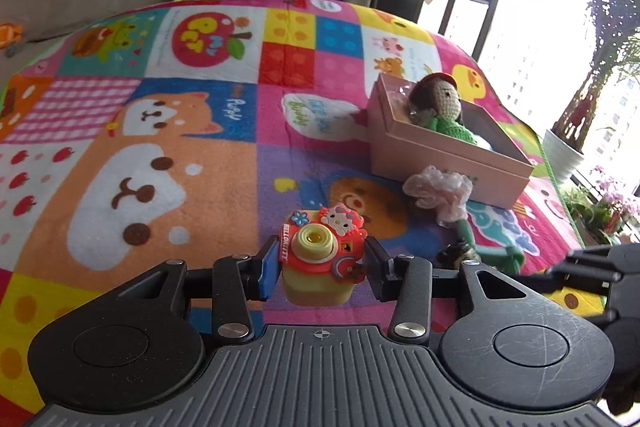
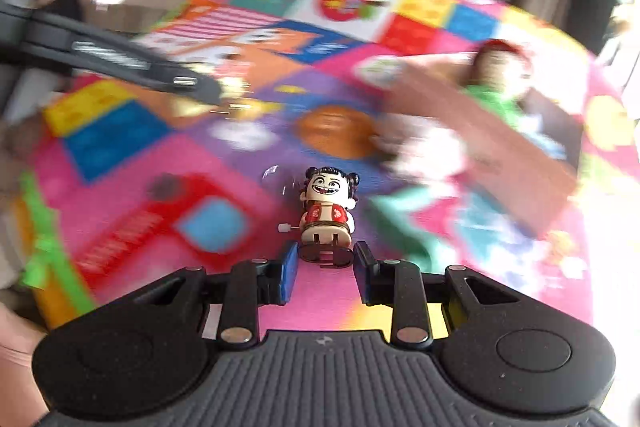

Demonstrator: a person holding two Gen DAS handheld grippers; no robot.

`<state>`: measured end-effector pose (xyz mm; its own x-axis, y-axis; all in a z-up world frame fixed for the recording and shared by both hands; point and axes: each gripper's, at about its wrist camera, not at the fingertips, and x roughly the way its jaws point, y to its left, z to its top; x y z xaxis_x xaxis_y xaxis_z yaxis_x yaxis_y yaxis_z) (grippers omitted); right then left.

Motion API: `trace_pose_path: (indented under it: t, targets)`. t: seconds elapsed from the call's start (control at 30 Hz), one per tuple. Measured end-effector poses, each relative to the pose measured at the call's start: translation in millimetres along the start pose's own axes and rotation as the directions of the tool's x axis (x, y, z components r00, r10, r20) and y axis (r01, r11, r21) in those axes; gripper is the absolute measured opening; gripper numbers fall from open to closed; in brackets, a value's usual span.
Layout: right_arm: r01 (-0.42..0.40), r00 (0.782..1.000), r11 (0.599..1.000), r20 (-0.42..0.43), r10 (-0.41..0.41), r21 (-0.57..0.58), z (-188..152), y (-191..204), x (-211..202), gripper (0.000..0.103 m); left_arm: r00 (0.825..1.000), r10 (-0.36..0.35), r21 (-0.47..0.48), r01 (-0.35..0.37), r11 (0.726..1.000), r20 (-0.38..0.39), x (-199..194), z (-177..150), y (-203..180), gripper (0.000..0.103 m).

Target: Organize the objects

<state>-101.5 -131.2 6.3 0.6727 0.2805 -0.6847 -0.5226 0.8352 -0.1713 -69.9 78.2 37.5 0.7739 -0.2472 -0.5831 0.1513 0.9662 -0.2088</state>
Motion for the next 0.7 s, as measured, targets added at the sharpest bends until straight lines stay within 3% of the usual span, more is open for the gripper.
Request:
trace_pose_path:
  t: [0.1,0.17,0.27,0.33,0.47,0.6,0.7]
  targets:
    - [0.086,0.996,0.996,0.016,-0.086,0.0,-6.2,-14.5,-3.8,0.032,1.0,0.001,-0.001,-0.001,1.0,-0.011,1.8,-1.3,-1.7,0.048]
    - [0.16,0.987,0.987,0.031,-0.159,-0.026,-9.2,-18.8,-3.7,0.043,1.0,-0.002,-0.001,0.002,1.0,-0.019,2.3,-2.5,-2.8,0.048]
    - [0.24,0.97,0.971,0.04,-0.239,-0.023,-9.3,-25.1,0.4,0.047,1.0,-0.014,0.001,0.014,1.0,-0.025,3.0,-4.6,-5.9,0.048]
    - [0.223,0.974,0.974,0.032,-0.224,0.03,-8.4,-31.7,-1.6,0.048,0.999,-0.02,0.001,0.02,1.0,-0.029,4.3,-5.4,-7.4,0.048]
    - [0.077,0.995,0.991,0.058,-0.084,0.113,-6.6,-34.7,-9.5,0.049,0.999,-0.027,-0.003,0.027,1.0,-0.042,10.2,-7.2,-10.1,0.048]
    - [0.082,0.993,0.991,0.081,-0.09,0.102,0.7,-20.5,5.9,0.049,0.997,-0.047,-0.003,0.047,0.999,-0.054,14.3,-10.7,-17.9,0.048]
    - [0.06,0.995,0.994,0.077,-0.068,0.095,5.5,-13.9,15.8,0.043,0.996,-0.079,0.003,0.079,0.997,-0.048,12.8,-10.9,-25.6,0.048]
